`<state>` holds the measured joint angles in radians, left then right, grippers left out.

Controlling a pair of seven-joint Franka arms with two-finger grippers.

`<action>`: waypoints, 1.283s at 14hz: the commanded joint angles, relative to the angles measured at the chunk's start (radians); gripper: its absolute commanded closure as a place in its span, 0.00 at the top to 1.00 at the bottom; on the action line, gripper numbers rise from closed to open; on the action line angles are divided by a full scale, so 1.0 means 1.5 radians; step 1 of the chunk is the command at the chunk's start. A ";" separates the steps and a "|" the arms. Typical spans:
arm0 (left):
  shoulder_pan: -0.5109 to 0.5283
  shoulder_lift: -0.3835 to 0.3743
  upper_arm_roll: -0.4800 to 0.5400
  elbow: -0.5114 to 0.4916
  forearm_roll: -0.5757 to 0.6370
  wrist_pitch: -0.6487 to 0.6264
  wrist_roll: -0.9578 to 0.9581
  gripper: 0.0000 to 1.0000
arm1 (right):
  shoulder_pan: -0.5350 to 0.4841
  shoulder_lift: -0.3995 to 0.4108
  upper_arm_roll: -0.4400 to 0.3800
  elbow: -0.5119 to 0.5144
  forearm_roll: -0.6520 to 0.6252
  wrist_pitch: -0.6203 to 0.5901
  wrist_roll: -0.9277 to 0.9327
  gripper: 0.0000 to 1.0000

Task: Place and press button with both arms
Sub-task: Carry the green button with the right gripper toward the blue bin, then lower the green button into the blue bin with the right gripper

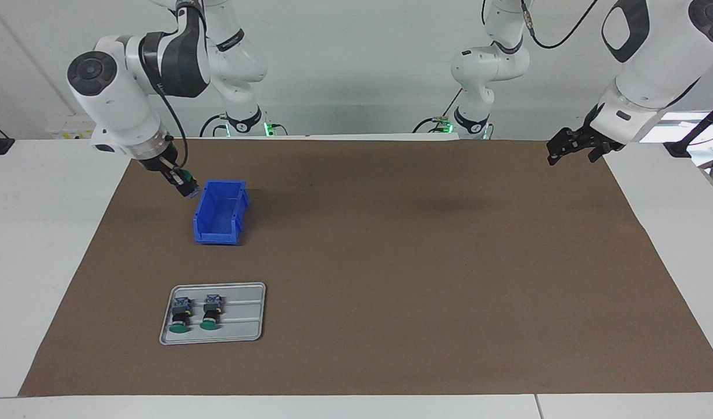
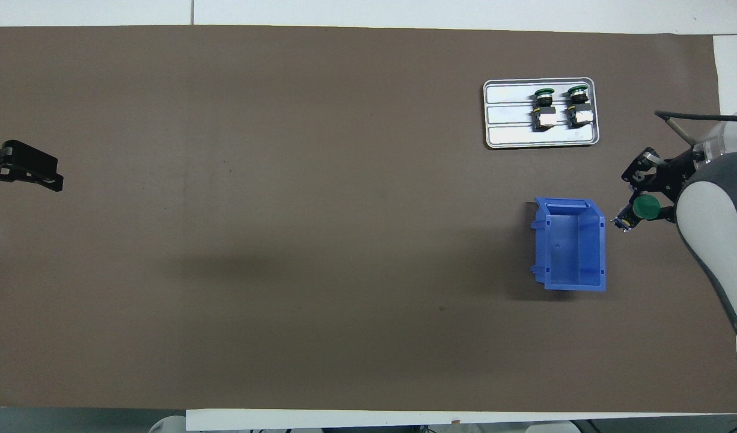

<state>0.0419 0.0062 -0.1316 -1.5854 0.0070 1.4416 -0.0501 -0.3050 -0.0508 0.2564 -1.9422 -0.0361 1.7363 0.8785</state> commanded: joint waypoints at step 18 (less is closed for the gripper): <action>-0.002 -0.019 0.006 -0.023 -0.005 0.017 0.003 1.00 | 0.078 -0.058 0.020 -0.093 -0.020 0.087 -0.488 0.17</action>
<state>0.0419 0.0062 -0.1316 -1.5858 0.0070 1.4419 -0.0501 -0.1666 -0.1129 0.2797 -2.0498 -0.0592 1.8344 0.2577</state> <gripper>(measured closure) 0.000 0.630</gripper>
